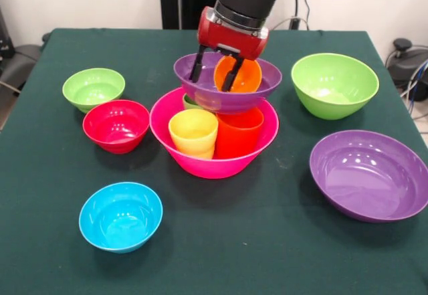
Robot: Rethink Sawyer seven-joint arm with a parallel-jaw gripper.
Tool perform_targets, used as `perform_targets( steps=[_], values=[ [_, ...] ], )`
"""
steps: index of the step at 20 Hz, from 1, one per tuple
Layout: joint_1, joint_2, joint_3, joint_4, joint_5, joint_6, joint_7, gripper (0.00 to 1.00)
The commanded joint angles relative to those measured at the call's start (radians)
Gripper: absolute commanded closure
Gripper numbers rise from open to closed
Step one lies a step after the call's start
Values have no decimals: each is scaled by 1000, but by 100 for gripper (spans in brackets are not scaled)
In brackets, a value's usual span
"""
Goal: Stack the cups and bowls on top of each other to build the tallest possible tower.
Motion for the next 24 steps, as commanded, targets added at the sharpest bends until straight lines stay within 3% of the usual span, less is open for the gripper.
perform_targets(
  steps=[1, 13, 24],
  values=[
    [2, 96, -52, -52, 7, -39, 155, 0],
    [-35, 120, -15, -73, 98, -146, 109, 0],
    [-31, 140, 29, -121, 203, -142, 103, 0]
  ],
)
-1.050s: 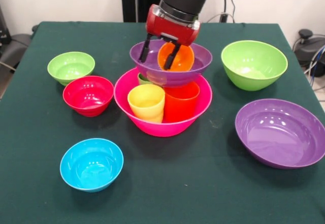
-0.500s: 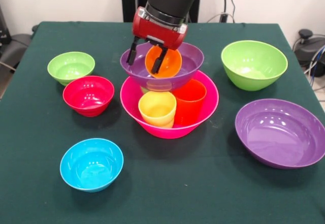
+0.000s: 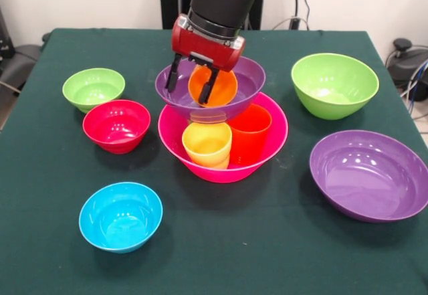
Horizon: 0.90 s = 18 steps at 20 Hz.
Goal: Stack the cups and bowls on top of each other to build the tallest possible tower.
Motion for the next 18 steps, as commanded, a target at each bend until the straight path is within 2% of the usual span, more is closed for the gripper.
perform_targets(
  steps=[1, 6, 18],
  values=[
    [-14, 90, 117, -62, 76, -65, 91, 0],
    [-26, 95, 147, -76, 117, -49, 60, 0],
    [-4, 106, 153, -105, 193, -25, 49, 0]
  ],
)
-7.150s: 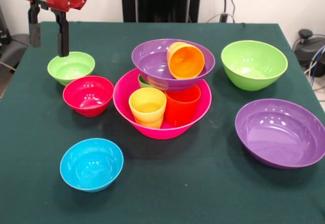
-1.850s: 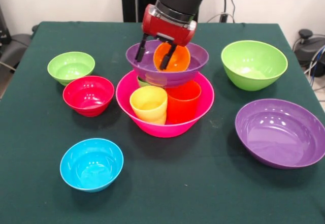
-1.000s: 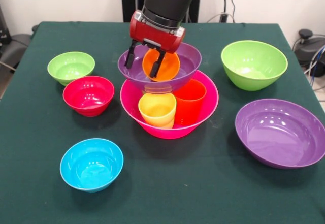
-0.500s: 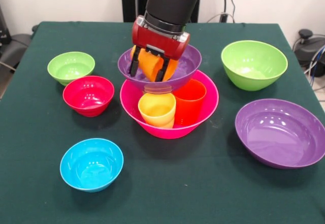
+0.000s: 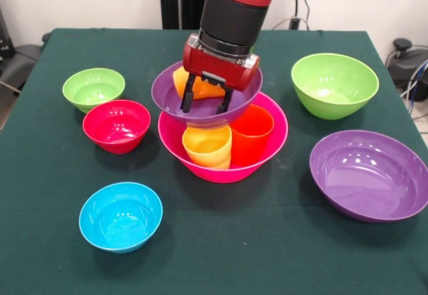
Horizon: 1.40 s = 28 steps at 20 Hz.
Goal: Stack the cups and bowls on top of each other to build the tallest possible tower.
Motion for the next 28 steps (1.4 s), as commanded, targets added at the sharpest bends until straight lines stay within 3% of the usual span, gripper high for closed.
perform_targets(
  steps=[1, 18, 28],
  values=[
    [5, 56, 137, -31, 54, -23, 47, 0],
    [1, 50, 149, -35, 119, 12, 18, 0],
    [22, 49, 117, -58, 133, 49, 14, 0]
  ],
)
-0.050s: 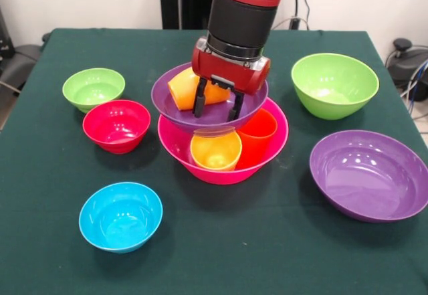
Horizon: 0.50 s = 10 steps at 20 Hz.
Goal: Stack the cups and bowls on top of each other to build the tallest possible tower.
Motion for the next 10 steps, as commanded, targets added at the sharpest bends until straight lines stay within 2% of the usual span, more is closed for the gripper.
perform_targets(
  steps=[1, 10],
  values=[
    [27, 45, 102, -53, 23, 50, 17, 0],
    [29, 41, 109, -29, 35, 52, 27, 0]
  ],
)
